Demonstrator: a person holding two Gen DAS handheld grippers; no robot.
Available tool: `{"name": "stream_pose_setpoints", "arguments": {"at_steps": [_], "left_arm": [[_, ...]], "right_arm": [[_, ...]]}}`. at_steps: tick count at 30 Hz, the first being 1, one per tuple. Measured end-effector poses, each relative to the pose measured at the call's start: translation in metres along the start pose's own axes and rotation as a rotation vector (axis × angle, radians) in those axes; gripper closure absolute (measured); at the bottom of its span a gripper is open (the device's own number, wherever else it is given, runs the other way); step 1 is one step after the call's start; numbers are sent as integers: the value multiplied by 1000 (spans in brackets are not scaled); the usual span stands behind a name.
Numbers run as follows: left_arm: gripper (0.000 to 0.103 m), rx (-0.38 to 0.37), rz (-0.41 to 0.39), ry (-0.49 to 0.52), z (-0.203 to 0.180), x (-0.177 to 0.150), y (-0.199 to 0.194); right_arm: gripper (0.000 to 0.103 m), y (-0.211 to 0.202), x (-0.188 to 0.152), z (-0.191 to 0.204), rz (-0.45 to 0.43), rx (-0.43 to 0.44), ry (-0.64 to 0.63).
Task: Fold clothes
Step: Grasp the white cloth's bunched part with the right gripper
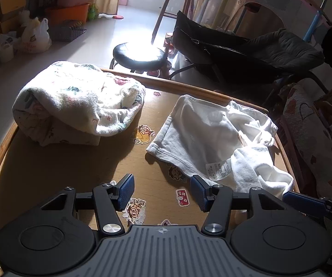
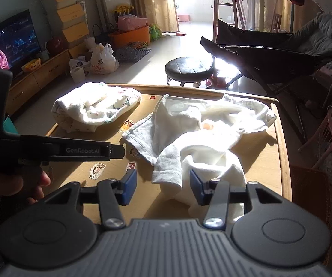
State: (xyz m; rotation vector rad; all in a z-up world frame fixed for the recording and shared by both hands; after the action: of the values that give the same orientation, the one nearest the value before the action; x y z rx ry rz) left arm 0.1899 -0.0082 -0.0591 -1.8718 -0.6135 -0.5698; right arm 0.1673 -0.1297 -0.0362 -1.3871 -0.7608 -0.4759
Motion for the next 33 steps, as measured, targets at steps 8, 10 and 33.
{"name": "stream_pose_setpoints", "arguments": {"at_steps": [8,10,33], "left_arm": [[47,-2,11,-4,7,-5,-1],[47,-1,15,-8,10,-7,-2],[47,-24,43,-24,12,-19,-9]], "right_arm": [[54,13,-4,6,15,-39,-54],[54,16,-6,8,23,-49,-62],[99,25,-6,10,48,-97,-105]]}}
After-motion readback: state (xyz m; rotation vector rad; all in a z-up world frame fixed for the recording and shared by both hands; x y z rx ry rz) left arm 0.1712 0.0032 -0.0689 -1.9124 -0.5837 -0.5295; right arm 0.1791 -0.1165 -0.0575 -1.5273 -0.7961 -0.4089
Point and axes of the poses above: each gripper's, at about its wrist camera, not at the fingertips, and y roughly the way its jaws point, z to its left, x to its top, the point moved 9 cm from there along y, roughly the way its jaws point, and after that the axes turned 8 degrees about -x, right-handed, at the moved point
